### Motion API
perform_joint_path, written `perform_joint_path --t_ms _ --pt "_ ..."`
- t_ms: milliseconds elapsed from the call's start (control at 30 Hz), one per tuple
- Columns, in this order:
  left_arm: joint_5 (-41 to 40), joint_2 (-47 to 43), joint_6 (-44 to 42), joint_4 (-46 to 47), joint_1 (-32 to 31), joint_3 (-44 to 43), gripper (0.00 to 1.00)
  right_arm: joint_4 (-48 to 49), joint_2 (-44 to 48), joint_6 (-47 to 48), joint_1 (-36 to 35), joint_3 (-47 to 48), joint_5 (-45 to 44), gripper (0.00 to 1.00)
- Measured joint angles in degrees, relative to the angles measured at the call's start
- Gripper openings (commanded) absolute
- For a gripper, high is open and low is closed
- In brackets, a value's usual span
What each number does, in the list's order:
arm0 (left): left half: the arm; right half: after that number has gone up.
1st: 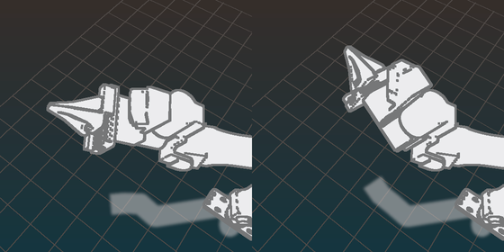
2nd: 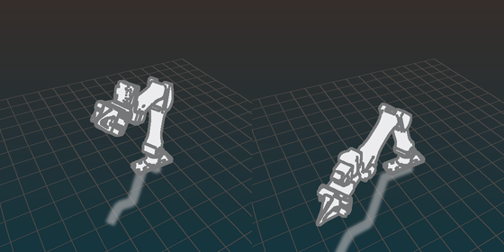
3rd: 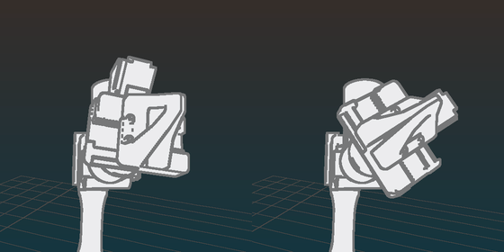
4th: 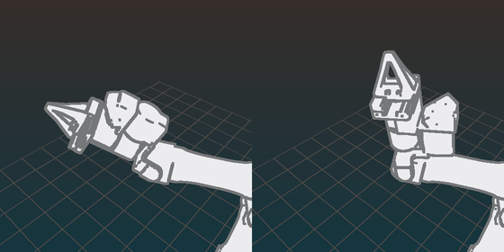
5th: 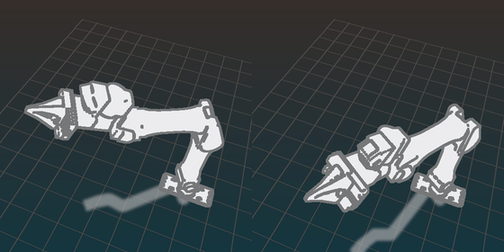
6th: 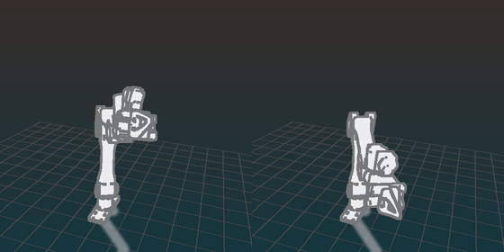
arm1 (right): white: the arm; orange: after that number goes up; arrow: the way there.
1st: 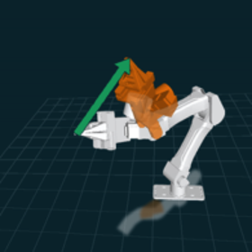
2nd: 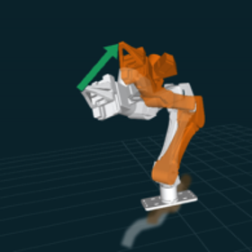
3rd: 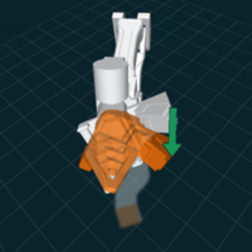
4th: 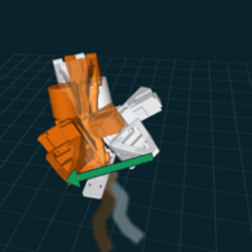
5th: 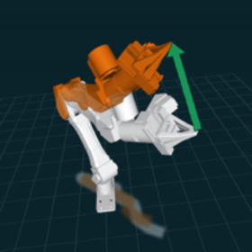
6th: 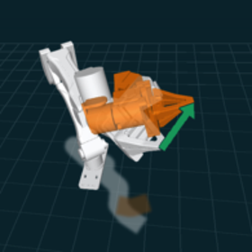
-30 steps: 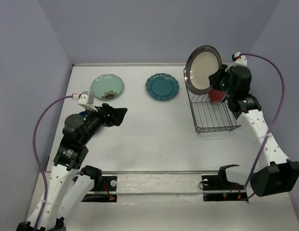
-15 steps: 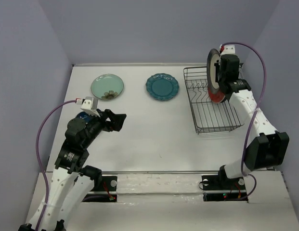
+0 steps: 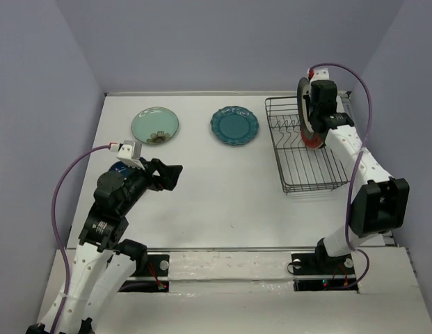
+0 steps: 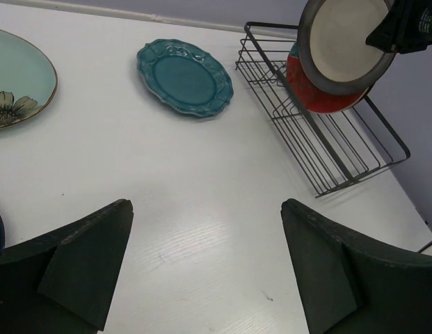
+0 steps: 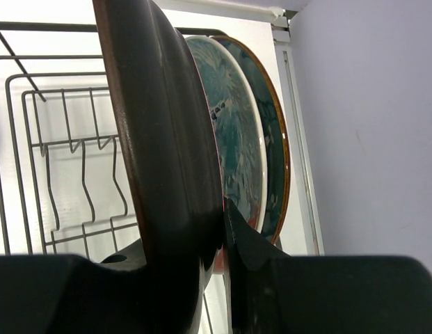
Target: Load the plates into the dish rack
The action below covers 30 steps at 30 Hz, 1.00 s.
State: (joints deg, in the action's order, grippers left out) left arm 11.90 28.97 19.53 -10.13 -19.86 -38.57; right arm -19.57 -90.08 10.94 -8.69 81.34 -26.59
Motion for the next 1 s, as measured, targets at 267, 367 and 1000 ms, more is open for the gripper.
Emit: perform_joint_path --t_ms 267,367,1000 --pt "-0.1 0.0 0.0 0.0 0.0 0.0 0.99 1.0 0.0 0.3 0.5 0.0 -2.2 0.07" --pt "-0.1 0.0 0.0 0.0 0.0 0.0 0.99 1.0 0.0 0.3 1.0 0.0 -2.2 0.07" --pt "-0.1 0.0 0.0 0.0 0.0 0.0 0.99 2.9 -3.9 -6.2 3.5 -6.0 3.6 0.07"
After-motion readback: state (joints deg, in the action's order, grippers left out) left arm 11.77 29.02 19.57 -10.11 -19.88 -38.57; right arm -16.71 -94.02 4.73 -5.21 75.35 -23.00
